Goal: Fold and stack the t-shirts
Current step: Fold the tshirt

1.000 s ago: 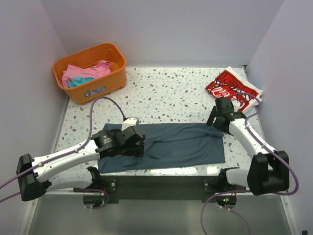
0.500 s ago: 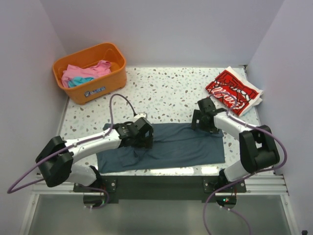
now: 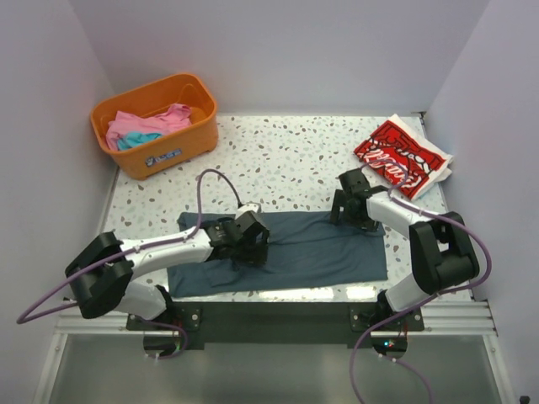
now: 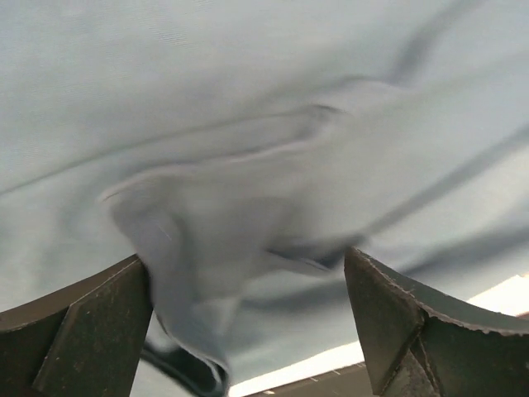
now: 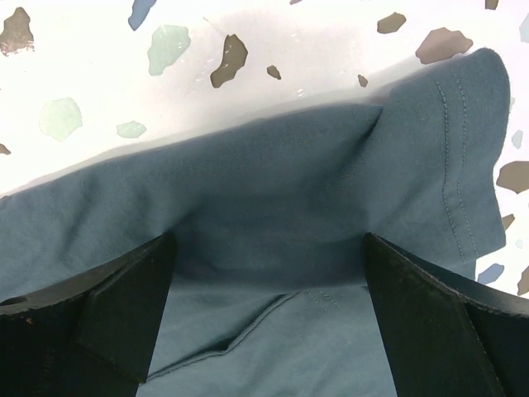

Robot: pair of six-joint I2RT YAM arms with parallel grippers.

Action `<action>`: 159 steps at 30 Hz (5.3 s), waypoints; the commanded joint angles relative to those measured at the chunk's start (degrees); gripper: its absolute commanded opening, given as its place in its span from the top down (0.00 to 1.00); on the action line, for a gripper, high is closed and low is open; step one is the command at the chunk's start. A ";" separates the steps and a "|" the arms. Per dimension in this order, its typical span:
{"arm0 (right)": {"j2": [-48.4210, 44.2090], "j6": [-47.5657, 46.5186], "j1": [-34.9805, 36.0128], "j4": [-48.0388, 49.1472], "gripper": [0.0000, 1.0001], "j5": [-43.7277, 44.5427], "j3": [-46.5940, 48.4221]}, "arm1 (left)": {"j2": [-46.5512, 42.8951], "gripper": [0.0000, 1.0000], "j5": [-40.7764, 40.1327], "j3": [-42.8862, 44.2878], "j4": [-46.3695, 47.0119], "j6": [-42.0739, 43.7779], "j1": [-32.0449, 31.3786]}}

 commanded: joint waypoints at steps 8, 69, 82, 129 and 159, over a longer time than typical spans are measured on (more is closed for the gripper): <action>-0.33 0.37 -0.31 -1.44 0.01 2.36 -0.06 | -0.73 0.18 11.83 -2.19 14.27 11.23 -7.10; -9.90 -3.23 -0.31 -3.28 0.01 -2.12 3.28 | -15.11 0.00 -13.10 8.27 -4.49 -3.49 -9.77; -1.14 -5.52 -0.31 3.92 0.01 -9.50 3.28 | -14.01 0.00 2.88 -12.47 1.60 -7.13 20.04; -19.82 29.47 50.05 -2.49 0.01 -9.42 -6.57 | 78.55 0.00 17.40 94.13 3.29 0.96 31.65; -36.89 36.15 49.96 -9.08 0.01 -4.41 -16.49 | 5.30 0.00 9.49 34.25 3.35 11.60 14.44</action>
